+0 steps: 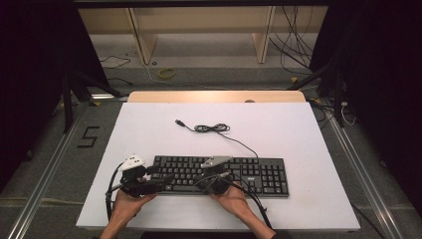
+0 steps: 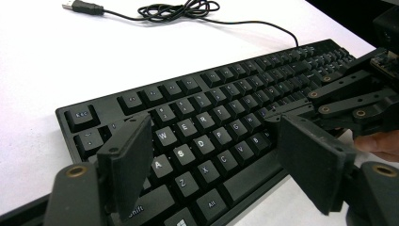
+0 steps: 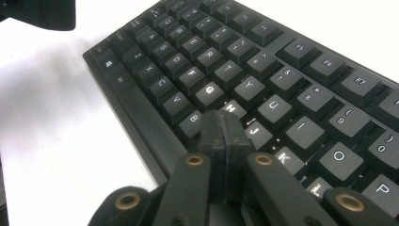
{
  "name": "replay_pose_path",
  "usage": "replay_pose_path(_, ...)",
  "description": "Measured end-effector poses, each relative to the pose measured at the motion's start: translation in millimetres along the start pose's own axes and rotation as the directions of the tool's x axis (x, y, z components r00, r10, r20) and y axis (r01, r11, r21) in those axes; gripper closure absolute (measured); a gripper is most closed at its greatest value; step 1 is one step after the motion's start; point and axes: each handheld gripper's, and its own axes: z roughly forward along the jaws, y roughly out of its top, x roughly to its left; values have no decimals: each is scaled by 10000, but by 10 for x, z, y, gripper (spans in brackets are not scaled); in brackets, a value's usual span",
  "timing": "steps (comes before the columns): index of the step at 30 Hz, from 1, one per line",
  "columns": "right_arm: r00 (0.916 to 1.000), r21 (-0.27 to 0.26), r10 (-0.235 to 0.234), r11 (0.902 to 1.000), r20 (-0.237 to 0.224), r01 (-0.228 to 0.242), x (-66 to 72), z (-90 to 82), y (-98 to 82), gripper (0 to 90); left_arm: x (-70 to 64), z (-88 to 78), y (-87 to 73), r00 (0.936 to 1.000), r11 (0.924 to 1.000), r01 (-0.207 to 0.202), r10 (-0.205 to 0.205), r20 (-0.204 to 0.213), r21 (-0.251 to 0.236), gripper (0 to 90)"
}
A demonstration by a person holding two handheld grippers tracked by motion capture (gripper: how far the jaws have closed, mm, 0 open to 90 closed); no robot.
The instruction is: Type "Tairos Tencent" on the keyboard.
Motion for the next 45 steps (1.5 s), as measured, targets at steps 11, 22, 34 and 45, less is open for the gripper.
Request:
replay_pose_path(11, 9989, -521, 450, 9976, -119, -456, -64, -124, 10, 809, 13, -1, 1, 10000, 10000, 40, -40, -47, 4, 269)
replay_pose_path(22, 9973, -977, 650, 9929, -344, -681, -138, -265, 7, 660, 12, 4, 8, 10000, 10000, -10, 10, -52, 54, 270)
replay_pose_path(34, 9971, -1371, 632, 9882, -428, -685, -171, -430, -33, 440, -5, 21, 24, 9999, 9999, -117, 117, 17, 126, 280)
replay_pose_path(45, 9968, -1641, 692, 9836, -396, -748, -202, -571, -111, 375, -53, 96, 46, 9992, 9986, -338, 330, 207, 405, 458)
